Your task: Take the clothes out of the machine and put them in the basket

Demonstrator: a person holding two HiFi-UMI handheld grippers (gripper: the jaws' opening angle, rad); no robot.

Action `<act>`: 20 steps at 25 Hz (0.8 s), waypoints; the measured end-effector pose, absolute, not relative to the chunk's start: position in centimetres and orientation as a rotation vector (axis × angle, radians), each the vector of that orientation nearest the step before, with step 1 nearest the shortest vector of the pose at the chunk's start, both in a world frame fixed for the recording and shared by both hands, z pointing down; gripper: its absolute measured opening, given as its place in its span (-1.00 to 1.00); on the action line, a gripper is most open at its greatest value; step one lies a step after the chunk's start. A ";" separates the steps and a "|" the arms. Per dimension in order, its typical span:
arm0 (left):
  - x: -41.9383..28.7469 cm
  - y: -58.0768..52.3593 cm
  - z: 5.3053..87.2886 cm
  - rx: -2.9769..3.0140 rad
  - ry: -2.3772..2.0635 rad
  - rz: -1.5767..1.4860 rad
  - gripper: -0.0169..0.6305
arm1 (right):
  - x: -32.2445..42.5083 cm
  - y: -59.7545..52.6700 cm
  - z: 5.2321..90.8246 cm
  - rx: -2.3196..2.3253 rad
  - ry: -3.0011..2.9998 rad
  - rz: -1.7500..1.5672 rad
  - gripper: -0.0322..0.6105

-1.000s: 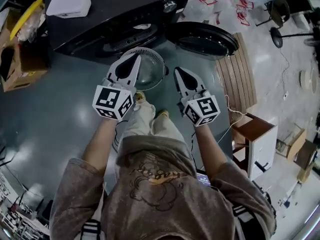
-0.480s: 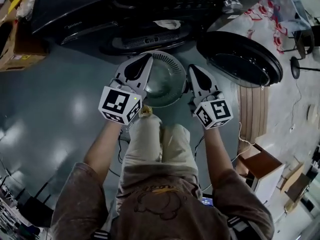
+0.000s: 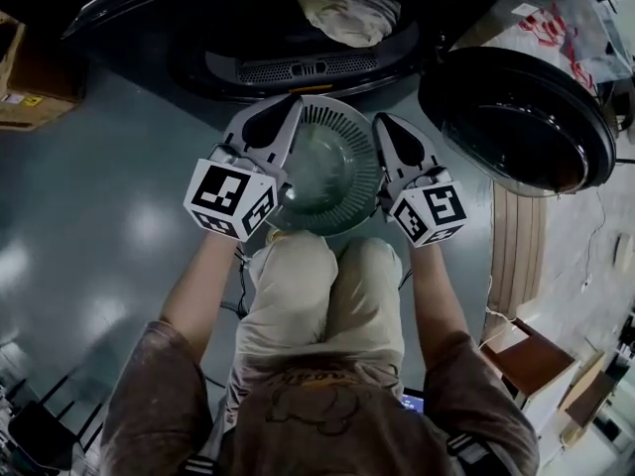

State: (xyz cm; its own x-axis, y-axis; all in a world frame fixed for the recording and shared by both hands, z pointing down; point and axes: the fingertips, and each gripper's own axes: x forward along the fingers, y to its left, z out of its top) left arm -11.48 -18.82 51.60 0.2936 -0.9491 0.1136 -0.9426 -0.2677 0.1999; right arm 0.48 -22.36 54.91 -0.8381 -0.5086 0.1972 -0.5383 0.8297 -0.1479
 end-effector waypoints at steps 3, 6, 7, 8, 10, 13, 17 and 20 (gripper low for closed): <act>-11.1 -18.8 53.5 2.344 -1.750 -0.062 -0.94 | 0.5 -22.6 56.5 0.810 -2.878 0.265 -0.91; -10.3 -18.8 54.5 2.365 -1.753 -0.076 -0.94 | 0.7 -22.8 57.4 0.815 -2.886 0.243 -0.91; -10.1 -18.8 54.7 2.369 -1.754 -0.080 -0.94 | 0.7 -22.8 57.6 0.816 -2.891 0.234 -0.91; -10.0 -18.7 54.9 2.372 -1.758 -0.084 -0.94 | 0.7 -22.7 57.8 0.814 -2.898 0.226 -0.91; -10.0 -18.4 55.1 2.378 -1.772 -0.086 -0.94 | 0.5 -22.1 58.1 0.799 -2.914 0.214 -0.91; -9.4 -18.1 55.0 2.401 -1.792 -0.101 -0.94 | 0.9 -21.5 58.5 0.785 -2.932 0.196 -0.91; -8.5 -17.3 55.1 2.408 -1.801 -0.118 -0.94 | 2.0 -20.7 58.9 0.787 -2.939 0.189 -0.91; -8.0 -16.8 55.0 2.402 -1.816 -0.127 -0.94 | 2.8 -20.3 58.5 0.796 -2.952 0.192 -0.91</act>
State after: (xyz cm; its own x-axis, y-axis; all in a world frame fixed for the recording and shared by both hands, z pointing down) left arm -8.05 -16.82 54.98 0.2731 -0.9619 0.0094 -0.9512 -0.2686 0.1519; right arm 2.76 -20.30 58.54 -0.8621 -0.4951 0.1076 -0.5049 0.8574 -0.1003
